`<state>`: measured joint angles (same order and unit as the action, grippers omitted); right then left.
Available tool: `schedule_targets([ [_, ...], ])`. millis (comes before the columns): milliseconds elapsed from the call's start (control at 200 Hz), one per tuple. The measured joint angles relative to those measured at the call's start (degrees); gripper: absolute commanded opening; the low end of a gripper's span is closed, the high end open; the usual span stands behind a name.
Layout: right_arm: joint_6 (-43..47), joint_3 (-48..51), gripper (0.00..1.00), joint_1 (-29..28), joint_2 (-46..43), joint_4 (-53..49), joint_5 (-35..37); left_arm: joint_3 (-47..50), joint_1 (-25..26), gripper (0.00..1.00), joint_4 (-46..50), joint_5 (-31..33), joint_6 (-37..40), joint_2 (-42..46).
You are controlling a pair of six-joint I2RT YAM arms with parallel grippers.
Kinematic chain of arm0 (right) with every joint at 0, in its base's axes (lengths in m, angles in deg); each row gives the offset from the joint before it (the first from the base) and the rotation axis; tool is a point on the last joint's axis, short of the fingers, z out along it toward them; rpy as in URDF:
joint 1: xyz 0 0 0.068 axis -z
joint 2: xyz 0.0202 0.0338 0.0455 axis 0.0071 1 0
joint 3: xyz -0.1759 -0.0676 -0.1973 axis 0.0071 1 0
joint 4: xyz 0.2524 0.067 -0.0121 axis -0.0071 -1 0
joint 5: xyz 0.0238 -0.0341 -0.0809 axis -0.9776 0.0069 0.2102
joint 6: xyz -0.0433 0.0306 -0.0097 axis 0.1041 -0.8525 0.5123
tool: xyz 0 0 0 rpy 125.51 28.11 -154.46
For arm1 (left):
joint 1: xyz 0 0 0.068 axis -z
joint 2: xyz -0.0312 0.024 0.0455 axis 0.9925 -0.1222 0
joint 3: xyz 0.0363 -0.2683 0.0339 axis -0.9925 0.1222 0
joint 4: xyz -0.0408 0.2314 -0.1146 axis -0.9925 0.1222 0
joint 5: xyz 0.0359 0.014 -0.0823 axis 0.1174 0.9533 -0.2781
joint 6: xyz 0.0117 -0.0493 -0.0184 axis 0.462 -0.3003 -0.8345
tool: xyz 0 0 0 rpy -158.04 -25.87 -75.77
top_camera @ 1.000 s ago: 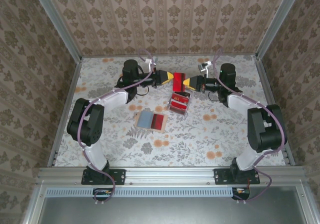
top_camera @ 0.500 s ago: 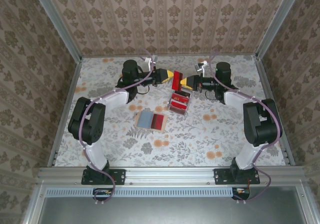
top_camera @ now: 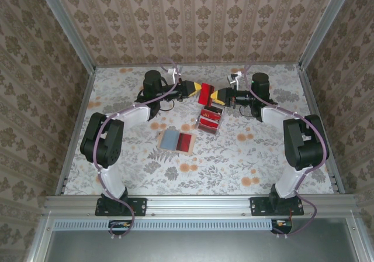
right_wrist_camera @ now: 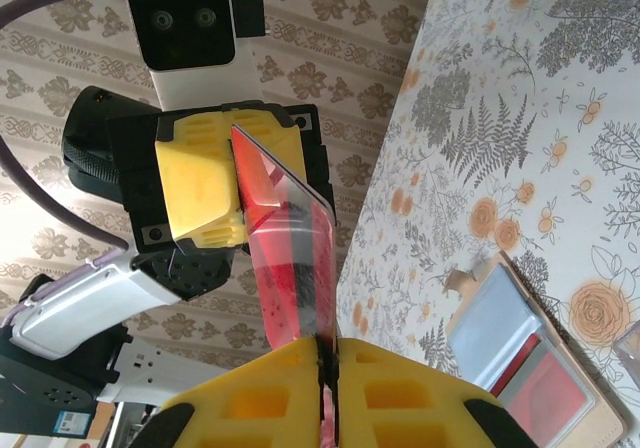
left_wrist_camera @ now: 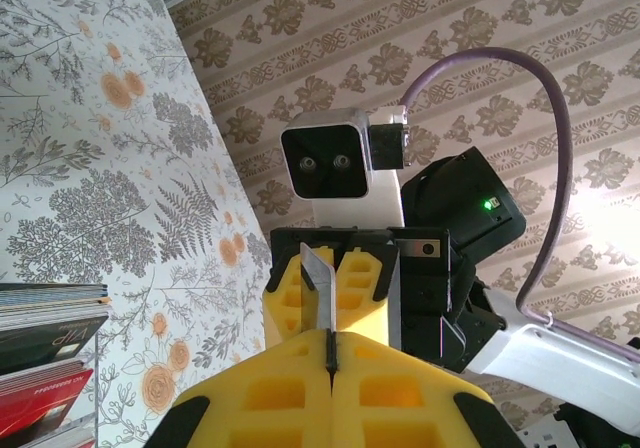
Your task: Put the credit cards into the card holder
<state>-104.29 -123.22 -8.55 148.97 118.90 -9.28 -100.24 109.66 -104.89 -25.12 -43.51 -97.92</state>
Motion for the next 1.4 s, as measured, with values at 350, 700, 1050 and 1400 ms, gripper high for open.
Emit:
schedule_targets([
  [350, 0.26, 0.07, 0.25, -0.94, 0.0, -0.09, 1.73, 0.42, 1.79, 0.0, 0.31, 0.17, 0.02, -1.84],
  [700, 6.23, 0.17, 0.22, -1.14, 0.0, -6.8, 4.37, 2.21, 1.75, 0.0, 0.2, 0.83, 0.0, -3.74],
  [1050, 12.52, 0.11, 0.0, -1.14, 0.0, -15.45, 8.22, 3.39, -0.09, 0.0, 0.22, 1.73, 0.02, -3.72],
  [1400, 15.96, -0.59, 0.0, -0.48, 0.0, -19.71, 11.74, 5.49, 0.46, 0.32, 3.15, 1.29, 3.74, -3.72],
])
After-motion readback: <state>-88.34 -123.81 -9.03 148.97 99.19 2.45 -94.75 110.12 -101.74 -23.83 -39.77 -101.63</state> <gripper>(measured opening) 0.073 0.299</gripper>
